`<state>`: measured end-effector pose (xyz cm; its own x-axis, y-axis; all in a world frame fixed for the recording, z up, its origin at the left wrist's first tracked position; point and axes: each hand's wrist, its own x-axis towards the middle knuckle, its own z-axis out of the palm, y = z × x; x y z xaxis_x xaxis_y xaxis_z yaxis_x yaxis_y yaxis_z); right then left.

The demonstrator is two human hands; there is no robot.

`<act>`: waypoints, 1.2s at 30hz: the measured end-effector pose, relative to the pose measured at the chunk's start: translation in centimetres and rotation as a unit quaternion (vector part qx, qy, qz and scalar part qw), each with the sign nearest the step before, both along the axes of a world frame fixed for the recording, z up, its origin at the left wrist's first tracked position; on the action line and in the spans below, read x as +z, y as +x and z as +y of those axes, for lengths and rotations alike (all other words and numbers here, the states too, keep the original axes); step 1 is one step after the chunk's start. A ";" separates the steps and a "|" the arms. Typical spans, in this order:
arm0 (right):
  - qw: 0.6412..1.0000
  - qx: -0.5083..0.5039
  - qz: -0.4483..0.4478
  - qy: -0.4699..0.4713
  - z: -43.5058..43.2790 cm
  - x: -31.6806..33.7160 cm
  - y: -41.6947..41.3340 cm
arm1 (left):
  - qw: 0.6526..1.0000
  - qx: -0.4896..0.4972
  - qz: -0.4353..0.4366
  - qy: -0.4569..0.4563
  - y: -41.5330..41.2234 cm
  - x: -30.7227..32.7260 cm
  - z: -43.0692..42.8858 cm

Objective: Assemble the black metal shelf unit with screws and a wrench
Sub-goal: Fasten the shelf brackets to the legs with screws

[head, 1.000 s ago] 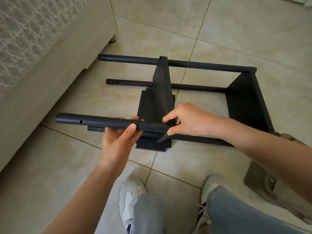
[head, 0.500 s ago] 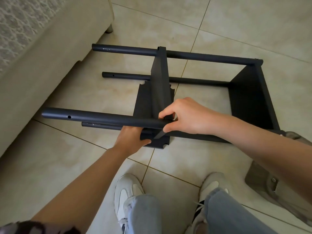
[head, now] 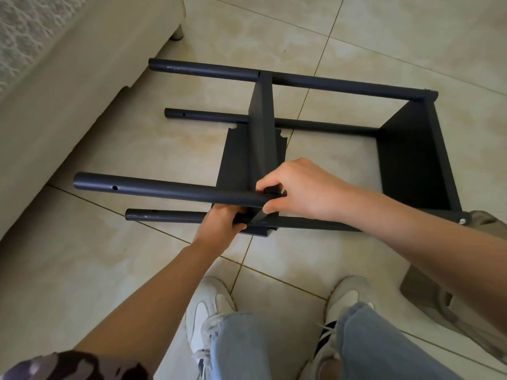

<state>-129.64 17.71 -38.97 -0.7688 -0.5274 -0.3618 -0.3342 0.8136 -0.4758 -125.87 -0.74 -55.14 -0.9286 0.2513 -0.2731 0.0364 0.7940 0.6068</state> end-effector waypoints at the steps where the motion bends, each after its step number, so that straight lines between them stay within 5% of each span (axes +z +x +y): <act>1: 1.000 0.001 0.000 0.001 -0.1 -0.1 0.0 | 1.000 0.008 -0.004 0.004 0.0 0.0 -0.1; 15: 0.999 -0.034 -0.029 -0.016 -0.6 -0.6 -0.5 | 0.992 -0.020 0.116 -0.043 4.4 3.5 -1.0; 23: 0.996 -0.053 -0.034 -0.056 0.5 -1.7 -0.2 | 0.919 -0.124 0.373 0.004 3.2 11.6 -1.3; 25: 0.993 -0.083 -0.031 -0.072 0.6 -2.1 0.0 | 0.929 -0.132 0.343 -0.042 1.6 12.7 -1.1; 30: 0.989 -0.113 -0.016 -0.096 0.9 -2.6 0.3 | 0.962 -0.184 0.111 -0.167 -2.1 13.6 -0.4; 36: 0.982 -0.127 -0.055 -0.128 1.4 -2.9 -0.2 | 0.968 -0.223 -0.010 -0.112 -5.0 13.0 -0.2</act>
